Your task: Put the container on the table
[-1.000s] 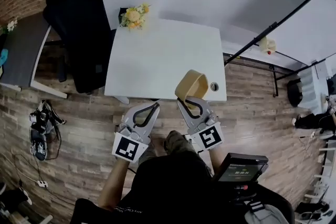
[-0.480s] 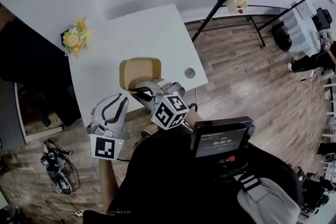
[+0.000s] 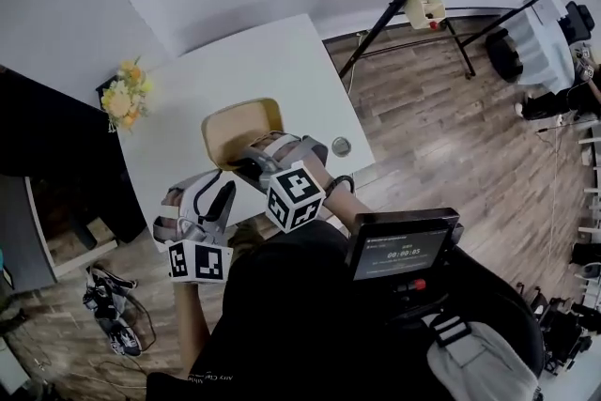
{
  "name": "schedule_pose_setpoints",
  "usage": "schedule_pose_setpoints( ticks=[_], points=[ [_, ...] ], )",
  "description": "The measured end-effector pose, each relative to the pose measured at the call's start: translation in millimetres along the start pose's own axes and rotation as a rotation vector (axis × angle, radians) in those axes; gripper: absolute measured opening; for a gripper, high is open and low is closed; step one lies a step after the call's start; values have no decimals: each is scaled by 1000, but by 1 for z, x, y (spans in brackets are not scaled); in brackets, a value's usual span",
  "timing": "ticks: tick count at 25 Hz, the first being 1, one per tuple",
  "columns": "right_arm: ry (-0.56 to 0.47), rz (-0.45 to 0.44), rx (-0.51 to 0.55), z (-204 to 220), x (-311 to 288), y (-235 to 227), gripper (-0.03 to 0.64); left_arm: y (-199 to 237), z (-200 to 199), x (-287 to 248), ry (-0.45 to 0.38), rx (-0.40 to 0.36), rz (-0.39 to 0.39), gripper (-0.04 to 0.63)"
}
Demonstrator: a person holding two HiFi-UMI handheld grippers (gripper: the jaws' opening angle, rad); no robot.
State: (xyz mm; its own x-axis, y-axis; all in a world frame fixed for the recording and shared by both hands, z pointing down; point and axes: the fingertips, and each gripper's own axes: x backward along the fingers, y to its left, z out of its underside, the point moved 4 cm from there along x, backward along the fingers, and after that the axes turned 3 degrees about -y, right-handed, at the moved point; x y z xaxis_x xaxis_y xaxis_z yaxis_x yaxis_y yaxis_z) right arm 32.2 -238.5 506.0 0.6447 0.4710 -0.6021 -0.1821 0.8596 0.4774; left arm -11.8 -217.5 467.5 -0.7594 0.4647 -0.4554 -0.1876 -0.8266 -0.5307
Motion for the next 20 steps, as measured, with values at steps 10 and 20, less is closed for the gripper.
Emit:
schedule_pose_setpoints(
  ticks=[10,20],
  points=[
    [117,-5,119,-32,-43,-32,20,19,36,3,96,-255,106,138],
    [146,-39,225,-56,-74,-37,20,37,82,3,222,-361,77,2]
  ],
)
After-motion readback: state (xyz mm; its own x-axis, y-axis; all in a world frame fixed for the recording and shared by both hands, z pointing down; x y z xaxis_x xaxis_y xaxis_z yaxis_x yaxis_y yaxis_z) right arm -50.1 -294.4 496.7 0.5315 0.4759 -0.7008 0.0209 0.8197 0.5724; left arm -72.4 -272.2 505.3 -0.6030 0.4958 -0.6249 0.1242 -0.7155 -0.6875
